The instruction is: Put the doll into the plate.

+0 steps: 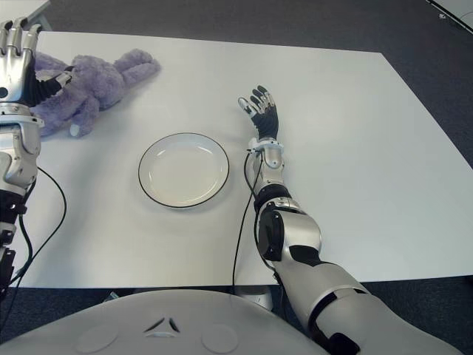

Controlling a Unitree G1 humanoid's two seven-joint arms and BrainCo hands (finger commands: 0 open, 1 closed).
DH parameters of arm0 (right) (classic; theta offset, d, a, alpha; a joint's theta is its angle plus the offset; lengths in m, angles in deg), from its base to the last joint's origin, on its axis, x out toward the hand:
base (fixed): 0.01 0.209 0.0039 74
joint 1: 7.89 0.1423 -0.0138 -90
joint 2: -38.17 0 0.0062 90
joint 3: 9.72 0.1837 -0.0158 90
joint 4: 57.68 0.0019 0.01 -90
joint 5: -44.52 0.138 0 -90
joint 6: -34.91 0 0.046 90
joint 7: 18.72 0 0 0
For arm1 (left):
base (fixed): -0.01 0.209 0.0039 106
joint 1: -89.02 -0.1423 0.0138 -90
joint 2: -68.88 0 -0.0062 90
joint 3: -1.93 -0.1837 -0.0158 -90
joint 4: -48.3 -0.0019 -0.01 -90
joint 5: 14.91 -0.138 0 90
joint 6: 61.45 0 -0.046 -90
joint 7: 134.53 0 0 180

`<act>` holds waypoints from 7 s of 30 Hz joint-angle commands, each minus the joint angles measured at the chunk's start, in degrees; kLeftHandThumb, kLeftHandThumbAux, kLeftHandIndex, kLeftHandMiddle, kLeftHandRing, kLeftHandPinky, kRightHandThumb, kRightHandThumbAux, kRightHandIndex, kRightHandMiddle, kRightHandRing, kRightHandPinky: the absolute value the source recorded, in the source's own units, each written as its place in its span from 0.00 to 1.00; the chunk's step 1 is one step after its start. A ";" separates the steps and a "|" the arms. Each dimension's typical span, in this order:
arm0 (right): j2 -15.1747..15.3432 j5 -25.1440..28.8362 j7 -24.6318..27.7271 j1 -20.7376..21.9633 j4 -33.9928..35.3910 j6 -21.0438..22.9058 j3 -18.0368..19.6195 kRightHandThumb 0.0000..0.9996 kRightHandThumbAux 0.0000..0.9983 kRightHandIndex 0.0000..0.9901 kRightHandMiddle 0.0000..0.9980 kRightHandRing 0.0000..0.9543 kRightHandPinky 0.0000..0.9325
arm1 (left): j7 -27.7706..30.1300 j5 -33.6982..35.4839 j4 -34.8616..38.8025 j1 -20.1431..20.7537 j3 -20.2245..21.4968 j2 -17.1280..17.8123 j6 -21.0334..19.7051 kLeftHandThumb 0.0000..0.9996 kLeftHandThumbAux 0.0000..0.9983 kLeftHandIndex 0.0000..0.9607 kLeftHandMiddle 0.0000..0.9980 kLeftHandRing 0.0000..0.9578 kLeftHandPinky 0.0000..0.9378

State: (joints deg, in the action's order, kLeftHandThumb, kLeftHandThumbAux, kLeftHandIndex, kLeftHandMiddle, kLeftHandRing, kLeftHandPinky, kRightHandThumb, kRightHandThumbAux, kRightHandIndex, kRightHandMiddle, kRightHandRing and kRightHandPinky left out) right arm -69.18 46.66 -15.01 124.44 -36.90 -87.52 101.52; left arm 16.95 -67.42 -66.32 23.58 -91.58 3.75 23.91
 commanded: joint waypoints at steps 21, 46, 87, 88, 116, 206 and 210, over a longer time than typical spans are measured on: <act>-2.26 1.04 -0.59 -13.68 -7.39 2.22 0.76 0.05 0.72 0.13 0.16 0.13 0.13 | -5.12 3.22 -19.73 12.27 -5.41 -1.62 7.08 0.30 0.31 0.00 0.05 0.02 0.00; -2.74 0.78 -1.45 -13.77 -7.31 1.64 0.50 0.05 0.78 0.13 0.17 0.14 0.12 | 1.70 8.33 -25.16 16.27 -8.41 -5.47 7.38 0.31 0.30 0.00 0.00 0.03 0.09; -1.92 1.37 -0.15 -13.80 -7.27 1.66 0.96 0.06 0.80 0.13 0.15 0.13 0.13 | 2.85 13.84 -34.64 16.63 -9.93 -8.65 8.87 0.30 0.29 0.00 0.00 0.03 0.06; -1.89 1.40 -0.09 -13.79 -7.27 1.71 0.98 0.06 0.80 0.13 0.15 0.13 0.13 | 2.84 13.86 -34.89 16.75 -9.93 -8.74 8.78 0.30 0.29 0.00 0.00 0.03 0.06; -1.13 1.34 -0.02 -13.60 -7.31 2.55 1.00 0.09 0.73 0.13 0.16 0.12 0.11 | 1.92 12.71 -38.89 18.76 -12.38 -9.80 6.12 0.27 0.26 0.00 0.00 0.01 0.01; -0.22 2.22 0.19 -13.46 -7.38 3.27 2.49 0.13 0.74 0.16 0.17 0.12 0.13 | 14.03 15.68 -49.65 22.25 -14.93 -11.54 -1.17 0.68 0.33 0.35 0.27 0.29 0.30; -0.24 2.15 0.08 -13.47 -7.37 3.22 2.45 0.14 0.74 0.16 0.17 0.13 0.14 | 14.23 15.87 -49.64 22.21 -15.01 -11.50 -1.31 0.68 0.32 0.37 0.26 0.26 0.26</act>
State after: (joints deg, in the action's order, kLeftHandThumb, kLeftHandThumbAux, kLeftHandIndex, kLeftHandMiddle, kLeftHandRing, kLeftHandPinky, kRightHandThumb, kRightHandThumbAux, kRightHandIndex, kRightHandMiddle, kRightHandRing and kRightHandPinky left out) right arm -68.43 47.05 -14.19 124.52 -36.93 -87.40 102.44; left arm 25.24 -53.65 -112.53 50.08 -106.35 -4.51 24.68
